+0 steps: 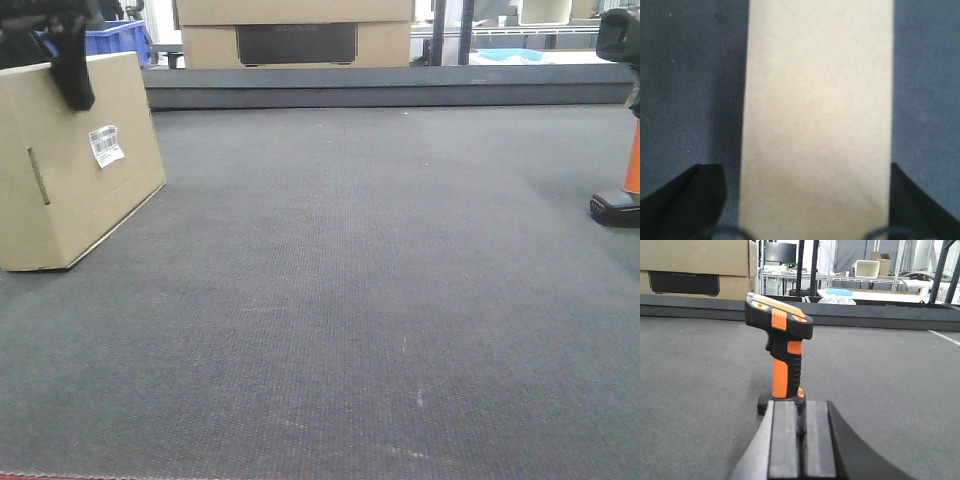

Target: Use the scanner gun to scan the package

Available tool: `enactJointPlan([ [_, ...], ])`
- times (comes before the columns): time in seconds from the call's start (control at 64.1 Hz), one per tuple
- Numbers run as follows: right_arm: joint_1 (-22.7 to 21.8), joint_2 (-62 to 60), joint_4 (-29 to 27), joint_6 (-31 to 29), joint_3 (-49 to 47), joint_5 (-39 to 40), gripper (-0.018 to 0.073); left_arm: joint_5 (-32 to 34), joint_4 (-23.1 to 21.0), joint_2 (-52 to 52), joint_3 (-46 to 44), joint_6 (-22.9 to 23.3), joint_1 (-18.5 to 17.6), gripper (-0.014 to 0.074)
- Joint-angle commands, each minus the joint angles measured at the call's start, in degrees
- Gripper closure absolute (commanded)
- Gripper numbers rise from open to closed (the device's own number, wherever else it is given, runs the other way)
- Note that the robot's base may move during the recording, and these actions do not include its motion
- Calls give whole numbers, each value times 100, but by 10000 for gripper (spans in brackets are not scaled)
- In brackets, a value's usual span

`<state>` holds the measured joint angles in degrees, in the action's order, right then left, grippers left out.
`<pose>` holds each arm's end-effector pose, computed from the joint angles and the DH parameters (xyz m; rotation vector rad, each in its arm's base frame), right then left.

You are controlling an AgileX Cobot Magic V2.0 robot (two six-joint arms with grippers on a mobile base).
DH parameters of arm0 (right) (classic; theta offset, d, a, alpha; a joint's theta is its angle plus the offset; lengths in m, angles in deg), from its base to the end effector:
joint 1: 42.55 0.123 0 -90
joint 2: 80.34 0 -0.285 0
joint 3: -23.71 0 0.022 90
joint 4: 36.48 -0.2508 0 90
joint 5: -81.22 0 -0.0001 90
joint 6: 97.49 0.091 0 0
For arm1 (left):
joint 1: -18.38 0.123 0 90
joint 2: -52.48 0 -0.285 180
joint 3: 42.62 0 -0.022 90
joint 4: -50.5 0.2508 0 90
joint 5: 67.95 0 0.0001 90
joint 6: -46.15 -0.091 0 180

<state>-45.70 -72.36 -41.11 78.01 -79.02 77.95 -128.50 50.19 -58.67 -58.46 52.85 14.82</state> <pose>0.0568 -0.0027 0.2075 0.0405 1.5444 -0.0383 0.3909 -0.0248 0.3044 -0.0768 2.7207 -0.0592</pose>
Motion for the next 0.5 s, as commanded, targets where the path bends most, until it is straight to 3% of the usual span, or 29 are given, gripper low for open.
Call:
enactJointPlan([
  [0.0,-1,-19,18,-14,-4,117,721,-30,-40,3,-32,-42,-10,245],
  [0.14,-1,-19,18,-14,-4,117,721,-44,-40,3,-32,-42,-10,512],
  [0.218,-1,-19,18,-14,-4,117,721,-68,-56,16,-43,-42,-10,713],
  [0.375,-1,-19,18,-14,-4,117,721,-378,-186,117,-525,-42,-10,707],
  [0.484,-1,-19,18,-14,-4,117,721,-451,-795,305,-876,189,-13,707],
])
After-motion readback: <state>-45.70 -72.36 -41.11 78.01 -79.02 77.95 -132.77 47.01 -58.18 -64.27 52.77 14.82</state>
